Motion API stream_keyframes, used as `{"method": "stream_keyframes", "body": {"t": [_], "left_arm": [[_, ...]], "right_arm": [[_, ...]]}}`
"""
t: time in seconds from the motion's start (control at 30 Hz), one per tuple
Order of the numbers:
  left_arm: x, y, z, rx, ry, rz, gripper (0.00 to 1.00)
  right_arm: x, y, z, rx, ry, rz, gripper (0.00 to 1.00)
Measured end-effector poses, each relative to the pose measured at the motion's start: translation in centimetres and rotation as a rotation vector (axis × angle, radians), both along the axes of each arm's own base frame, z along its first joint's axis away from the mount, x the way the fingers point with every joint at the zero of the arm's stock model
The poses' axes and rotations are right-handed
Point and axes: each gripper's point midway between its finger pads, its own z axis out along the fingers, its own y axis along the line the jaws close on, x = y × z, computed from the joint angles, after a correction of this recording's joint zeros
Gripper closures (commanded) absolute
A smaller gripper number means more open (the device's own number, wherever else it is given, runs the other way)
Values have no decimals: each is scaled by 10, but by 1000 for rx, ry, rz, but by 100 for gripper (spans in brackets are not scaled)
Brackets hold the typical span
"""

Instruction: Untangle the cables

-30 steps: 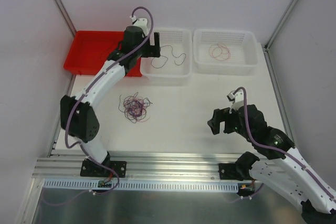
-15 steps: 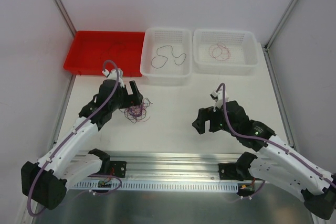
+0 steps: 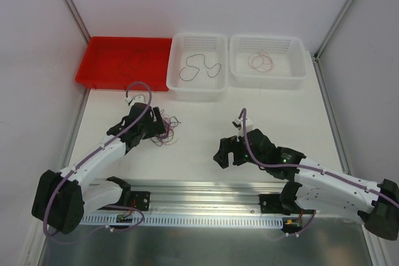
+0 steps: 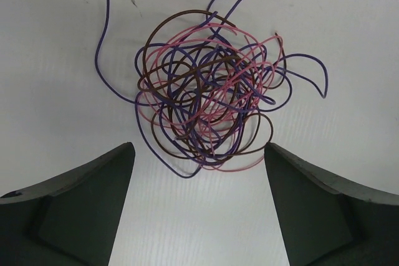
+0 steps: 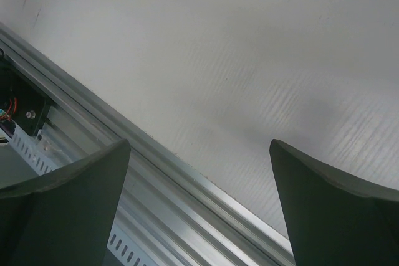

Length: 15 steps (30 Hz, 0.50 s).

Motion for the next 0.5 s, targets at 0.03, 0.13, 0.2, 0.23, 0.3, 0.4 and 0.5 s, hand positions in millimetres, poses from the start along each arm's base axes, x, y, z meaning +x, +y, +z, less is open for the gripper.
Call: {"method": "stream_keyframes", "body": {"t": [0.03, 0.13, 0.2, 0.23, 0.3, 0.4, 0.5], "left_arm": [[3, -1, -6, 9, 20, 0, 19], [14, -6, -19, 32, 69, -5, 32], [20, -10, -24, 31, 84, -3, 51], [23, -12, -27, 30, 91, -8, 58], [23, -16, -33, 28, 106, -21, 77], [19, -27, -36, 32, 116, -72, 92], [11, -46, -37, 17, 118, -144, 99]], "right_arm": [[0, 2, 0, 1, -2, 0, 1], [-1, 7, -2, 1, -5, -2, 1], [-1, 10, -3, -1, -9, -2, 2], [-1, 11, -4, -4, -10, -2, 2], [0, 12, -5, -9, -14, -4, 2], [2, 14, -7, -15, -20, -14, 3], [6, 12, -13, -42, -23, -33, 8]]}}
